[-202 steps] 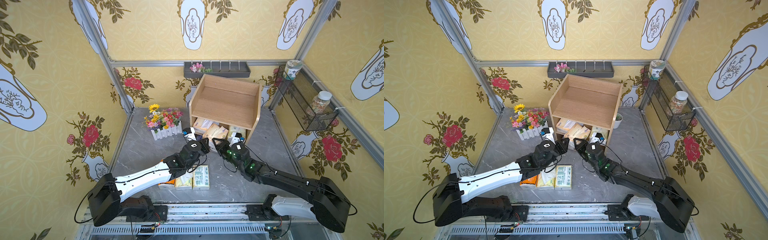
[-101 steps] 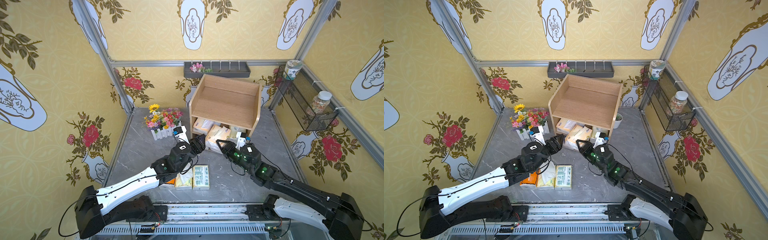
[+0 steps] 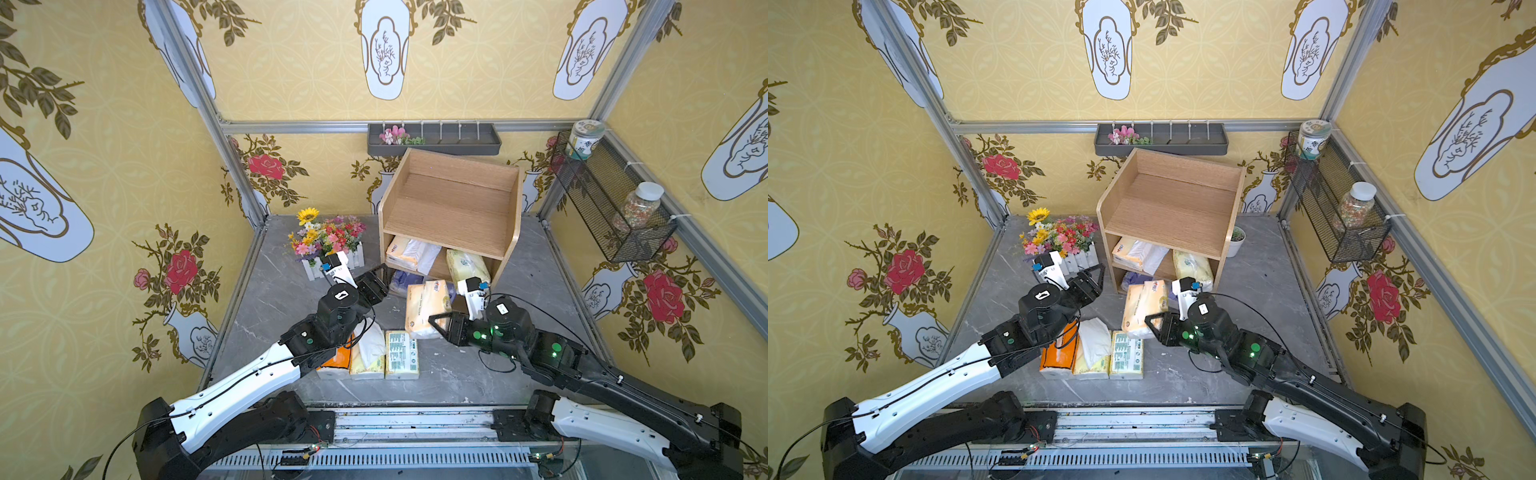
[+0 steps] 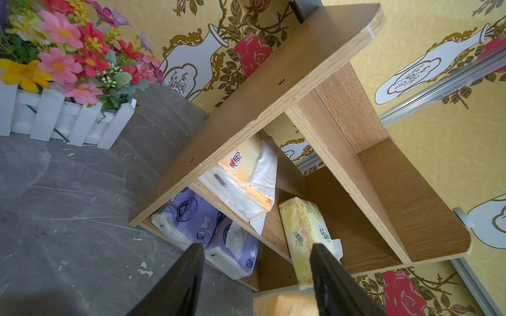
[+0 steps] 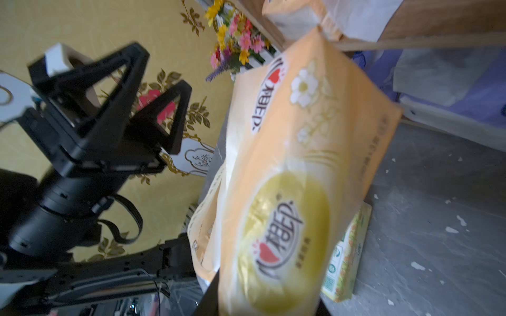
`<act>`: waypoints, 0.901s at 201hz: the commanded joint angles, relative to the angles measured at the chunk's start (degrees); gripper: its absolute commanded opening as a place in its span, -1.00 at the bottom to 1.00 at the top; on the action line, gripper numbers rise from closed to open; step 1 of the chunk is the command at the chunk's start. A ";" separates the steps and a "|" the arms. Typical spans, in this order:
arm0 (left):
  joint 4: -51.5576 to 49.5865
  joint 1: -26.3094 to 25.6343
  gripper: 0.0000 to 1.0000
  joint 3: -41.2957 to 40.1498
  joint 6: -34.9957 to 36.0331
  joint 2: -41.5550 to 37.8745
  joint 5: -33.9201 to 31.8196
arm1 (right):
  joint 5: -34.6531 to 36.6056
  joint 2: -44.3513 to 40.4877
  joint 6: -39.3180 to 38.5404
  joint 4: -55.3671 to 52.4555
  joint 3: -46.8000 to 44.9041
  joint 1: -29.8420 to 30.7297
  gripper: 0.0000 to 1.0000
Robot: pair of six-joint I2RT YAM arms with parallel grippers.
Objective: Remove the tissue boxes from the shelf
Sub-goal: Place the box of tissues at the center of the board.
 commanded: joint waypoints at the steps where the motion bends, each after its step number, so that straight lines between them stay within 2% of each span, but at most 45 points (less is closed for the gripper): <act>1: 1.20 0.21 0.34 -1.01 0.17 -0.22 0.36 | 3.22 -1.19 -3.51 -10.39 -0.32 1.32 -0.35; 40: 4.65 0.47 0.34 -4.91 -2.57 -0.83 0.33 | 3.74 -5.76 -2.02 -15.78 -4.83 1.20 -0.30; 101: 5.88 1.18 0.34 -7.43 -4.30 -1.77 0.64 | 2.44 -0.08 -0.87 -10.19 -9.43 0.33 -0.30; 137: 6.37 1.27 0.34 -9.00 -5.07 -2.65 0.10 | -6.04 3.29 -1.81 -2.18 -13.11 -5.30 -0.32; 181: 7.08 1.36 0.34 -9.56 -5.46 -2.39 0.18 | -10.27 5.29 -2.08 4.04 -17.37 -5.76 -0.31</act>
